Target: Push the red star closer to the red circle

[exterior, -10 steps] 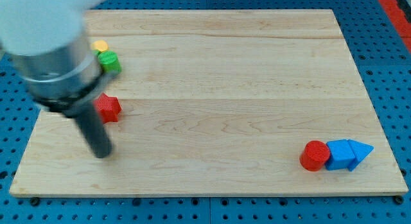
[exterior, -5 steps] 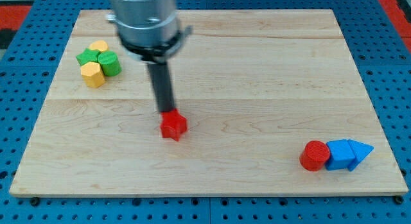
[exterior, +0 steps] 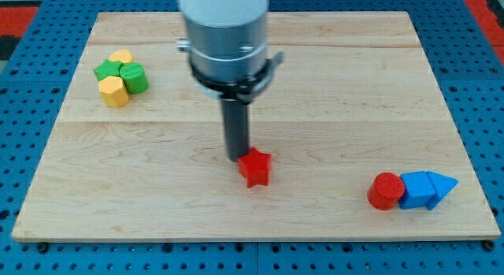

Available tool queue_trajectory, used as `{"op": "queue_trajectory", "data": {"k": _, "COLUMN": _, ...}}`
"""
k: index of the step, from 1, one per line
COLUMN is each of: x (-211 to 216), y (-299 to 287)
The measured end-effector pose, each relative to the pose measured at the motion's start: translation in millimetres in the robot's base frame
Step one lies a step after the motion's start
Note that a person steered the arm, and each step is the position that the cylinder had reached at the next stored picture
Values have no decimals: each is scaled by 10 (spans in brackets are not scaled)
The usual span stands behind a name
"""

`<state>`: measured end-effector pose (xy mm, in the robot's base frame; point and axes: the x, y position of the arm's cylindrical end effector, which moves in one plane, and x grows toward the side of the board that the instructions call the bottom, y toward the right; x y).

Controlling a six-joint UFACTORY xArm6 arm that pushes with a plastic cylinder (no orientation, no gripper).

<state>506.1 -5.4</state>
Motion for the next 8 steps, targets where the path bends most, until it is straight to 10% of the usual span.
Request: {"op": "queue_trajectory", "data": {"k": 8, "x": 645, "y": 589}}
